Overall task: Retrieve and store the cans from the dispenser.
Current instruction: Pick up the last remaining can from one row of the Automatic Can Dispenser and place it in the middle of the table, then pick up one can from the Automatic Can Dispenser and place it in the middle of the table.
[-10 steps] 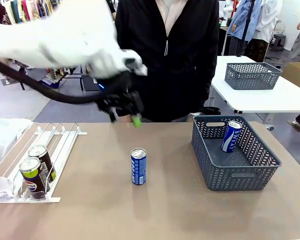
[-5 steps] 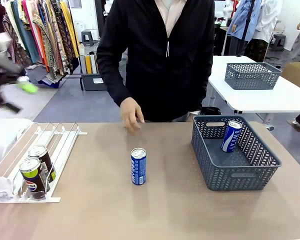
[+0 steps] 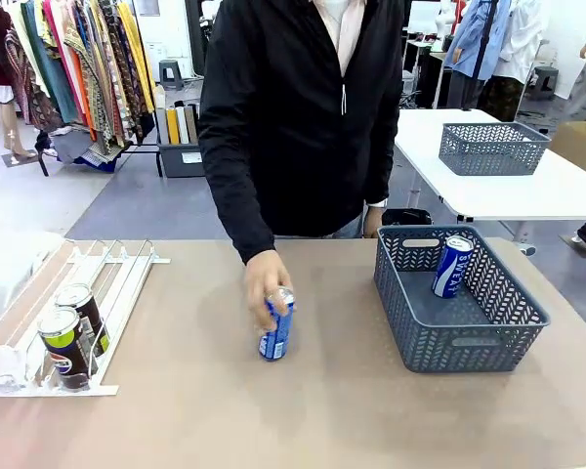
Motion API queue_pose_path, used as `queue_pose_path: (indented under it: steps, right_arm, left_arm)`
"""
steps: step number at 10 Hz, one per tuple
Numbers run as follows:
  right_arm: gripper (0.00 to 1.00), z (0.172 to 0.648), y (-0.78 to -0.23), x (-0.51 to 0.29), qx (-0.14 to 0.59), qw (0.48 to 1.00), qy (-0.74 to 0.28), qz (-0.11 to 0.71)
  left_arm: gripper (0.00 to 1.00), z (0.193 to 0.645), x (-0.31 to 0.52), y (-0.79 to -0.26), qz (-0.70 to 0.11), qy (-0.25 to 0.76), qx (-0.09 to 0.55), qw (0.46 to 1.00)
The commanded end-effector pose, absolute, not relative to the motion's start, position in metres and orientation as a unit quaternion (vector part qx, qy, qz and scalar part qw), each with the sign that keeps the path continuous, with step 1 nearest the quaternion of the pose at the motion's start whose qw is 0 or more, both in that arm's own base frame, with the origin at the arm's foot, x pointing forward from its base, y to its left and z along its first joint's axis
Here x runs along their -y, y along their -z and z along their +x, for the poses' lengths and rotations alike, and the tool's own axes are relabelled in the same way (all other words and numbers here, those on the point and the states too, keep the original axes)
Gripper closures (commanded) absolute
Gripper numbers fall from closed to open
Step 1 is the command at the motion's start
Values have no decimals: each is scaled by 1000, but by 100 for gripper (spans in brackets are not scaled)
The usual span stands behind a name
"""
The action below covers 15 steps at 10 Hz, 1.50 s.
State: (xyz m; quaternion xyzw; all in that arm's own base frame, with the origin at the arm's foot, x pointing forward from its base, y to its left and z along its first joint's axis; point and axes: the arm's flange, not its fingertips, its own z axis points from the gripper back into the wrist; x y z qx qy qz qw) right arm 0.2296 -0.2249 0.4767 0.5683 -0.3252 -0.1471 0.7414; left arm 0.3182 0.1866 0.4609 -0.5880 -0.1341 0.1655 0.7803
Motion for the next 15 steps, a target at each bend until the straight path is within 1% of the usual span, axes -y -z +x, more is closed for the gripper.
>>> queue_pose_path:
  steps: [1, 12, 13, 14, 15]
  right_arm:
    - [0, 233, -480, 225, 338, 732, 140, 574]
    - [0, 233, -480, 225, 338, 732, 140, 574]
    - [0, 233, -480, 225, 338, 732, 140, 574]
    - [0, 233, -480, 225, 338, 732, 140, 574]
    - [0, 233, -480, 225, 338, 732, 140, 574]
  left_arm:
    - [0, 318, -173, -485, -565, -130, 131, 804]
    - [0, 321, -171, -484, -569, -137, 133, 800]
    - [0, 331, -142, -501, -481, -133, 131, 856]
    - [0, 334, -108, -516, -383, -76, 92, 916]
    - [0, 331, -77, -525, -249, -28, 66, 966]
